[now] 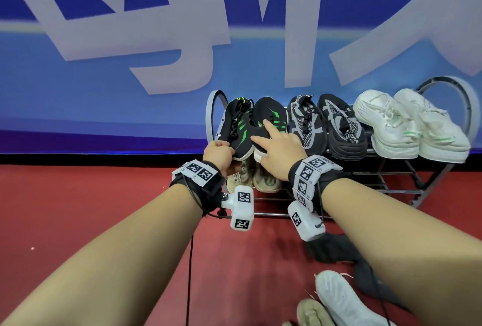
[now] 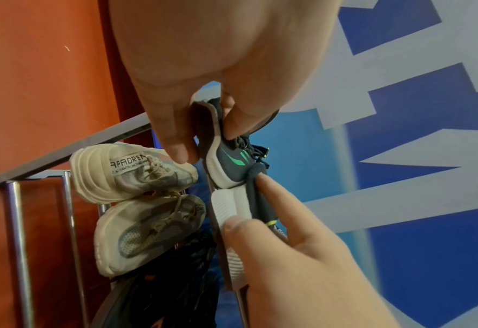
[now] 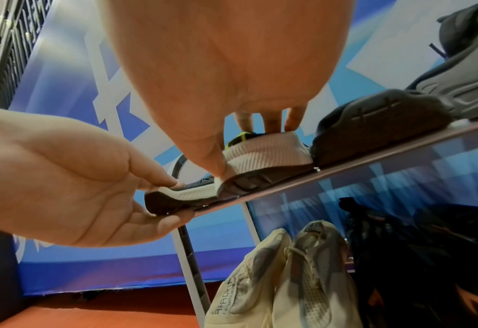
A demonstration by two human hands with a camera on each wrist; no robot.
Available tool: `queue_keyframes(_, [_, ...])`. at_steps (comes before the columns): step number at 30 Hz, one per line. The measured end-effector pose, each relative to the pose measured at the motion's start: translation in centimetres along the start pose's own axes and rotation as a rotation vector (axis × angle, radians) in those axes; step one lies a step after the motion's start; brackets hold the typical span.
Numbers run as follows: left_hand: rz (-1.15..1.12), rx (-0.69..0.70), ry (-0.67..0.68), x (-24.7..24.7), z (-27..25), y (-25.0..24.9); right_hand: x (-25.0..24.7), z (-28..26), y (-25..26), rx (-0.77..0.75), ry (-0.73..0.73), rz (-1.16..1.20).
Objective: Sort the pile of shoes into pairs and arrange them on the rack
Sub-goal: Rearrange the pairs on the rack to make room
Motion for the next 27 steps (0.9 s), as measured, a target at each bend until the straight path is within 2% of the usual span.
queue_keyframes(5, [-0.099,0.0,-0.057,0.1,-0.4,-0.3,-0.5,-0.2,0.1,0.021,-0.002,0.031])
queue_keyframes(13, [-0.151,0.113,-0.14,-0.8,-2.0,-4.1,-1.5,-1.0,-0.7,0.102,-0.047,0.099])
queue_keyframes(16, [-0.141,0.155,-0.143,-1.8,-2.8,-6.4,-1.7,-0.9,-1.3,0.119,0.011,0.154])
queue_keyframes(19, [-0.127,0.174,-0.141,-2.6,-3.5,-7.9,-2.5,-0.5,-1.5,0.133,0.053,0.33])
queue_keyframes(23, [-0.101,0.241,-0.137,-3.3,-4.9,-9.8,-6.2,-0.3,-2.0,0.138,-0.078,0.541])
queue_keyframes(27, [-0.039,0.338,-0.147,-3.9,-6.7,-12.8,-9.9,-0.8,-3.3,0.124,-0.184,0.645])
Point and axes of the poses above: each hand's wrist, its own z-axis towards the middle knuckle, its own x-axis out of the palm, y = z × x, the point moved 6 cm from there along z, towards the middle knuckle, and after that the axes turned 11 degrees about z, right-handed, at the moved point
